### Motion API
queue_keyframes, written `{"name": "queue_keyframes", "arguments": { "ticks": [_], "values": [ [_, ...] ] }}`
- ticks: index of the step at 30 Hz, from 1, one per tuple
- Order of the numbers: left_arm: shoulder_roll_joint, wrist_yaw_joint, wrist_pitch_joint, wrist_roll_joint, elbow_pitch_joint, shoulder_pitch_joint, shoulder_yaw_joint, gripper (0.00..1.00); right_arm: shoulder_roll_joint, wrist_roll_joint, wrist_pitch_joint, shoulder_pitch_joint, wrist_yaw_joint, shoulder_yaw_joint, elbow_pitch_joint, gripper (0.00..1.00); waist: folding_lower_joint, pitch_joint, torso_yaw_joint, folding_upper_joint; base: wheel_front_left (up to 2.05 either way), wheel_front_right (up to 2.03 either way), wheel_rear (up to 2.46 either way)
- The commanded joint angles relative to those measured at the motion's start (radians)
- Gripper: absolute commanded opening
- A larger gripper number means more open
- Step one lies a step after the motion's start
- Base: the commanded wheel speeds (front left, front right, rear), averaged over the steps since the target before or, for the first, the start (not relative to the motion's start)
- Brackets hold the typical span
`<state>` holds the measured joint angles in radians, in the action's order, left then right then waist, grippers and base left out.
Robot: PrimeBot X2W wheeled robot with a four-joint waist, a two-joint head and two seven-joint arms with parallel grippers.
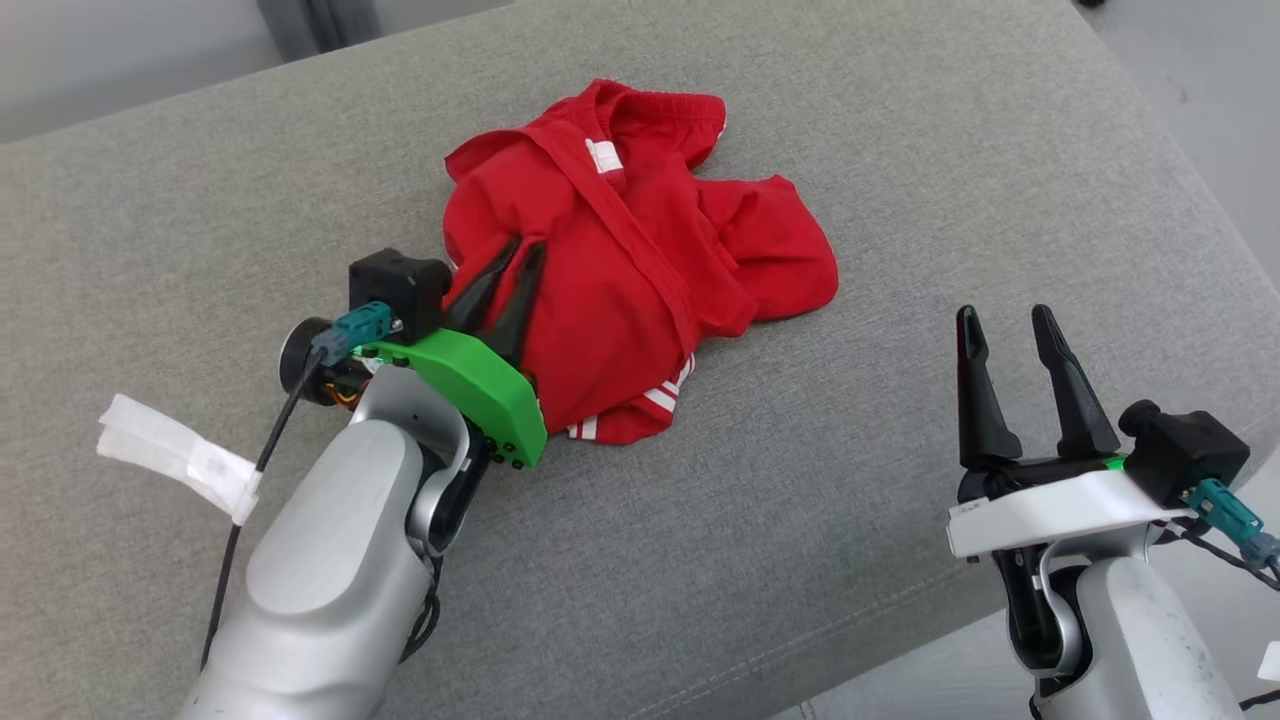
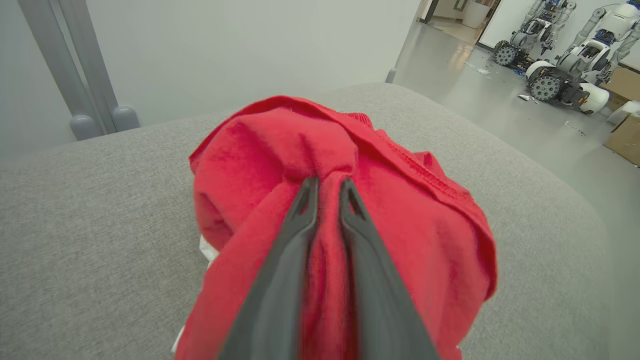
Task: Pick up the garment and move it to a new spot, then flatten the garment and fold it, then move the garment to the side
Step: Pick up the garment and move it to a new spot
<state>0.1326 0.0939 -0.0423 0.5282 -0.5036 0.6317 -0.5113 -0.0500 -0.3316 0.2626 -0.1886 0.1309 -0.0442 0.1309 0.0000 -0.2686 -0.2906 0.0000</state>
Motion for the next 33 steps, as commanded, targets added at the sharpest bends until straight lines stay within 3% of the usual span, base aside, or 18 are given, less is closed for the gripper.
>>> {"name": "queue_keyframes", "arguments": {
  "ticks": [1,7,12,26,33],
  "values": [
    [-0.003,0.004,-0.025,-0.012,-0.006,-0.004,-0.001,1.00,-0.001,0.010,0.003,0.008,0.000,-0.004,0.004,1.00,0.0000,0.017,0.012,0.0000,0.00,0.00,0.00],
    [0.011,-0.011,-0.136,-0.024,-0.004,0.018,0.023,1.00,-0.001,0.024,0.003,0.033,0.000,-0.005,-0.007,1.00,0.0000,0.073,0.047,0.0000,0.00,0.00,0.00],
    [0.036,-0.051,-0.194,-0.038,0.018,-0.005,0.062,1.00,-0.001,0.047,0.003,0.052,0.000,0.004,-0.005,1.00,0.0000,0.112,0.097,0.0000,0.00,0.00,0.00],
    [0.130,-0.103,-0.223,-0.053,0.161,-0.197,0.206,1.00,-0.001,0.090,0.003,0.086,0.000,0.007,0.001,1.00,0.0000,0.196,0.241,0.0000,0.00,0.00,0.00],
    [0.126,-0.128,-0.223,-0.095,0.272,-0.341,0.310,1.00,-0.001,0.103,0.003,0.101,0.000,0.009,0.003,1.00,0.0000,0.224,0.280,0.0000,0.00,0.00,0.00]
  ]
}}
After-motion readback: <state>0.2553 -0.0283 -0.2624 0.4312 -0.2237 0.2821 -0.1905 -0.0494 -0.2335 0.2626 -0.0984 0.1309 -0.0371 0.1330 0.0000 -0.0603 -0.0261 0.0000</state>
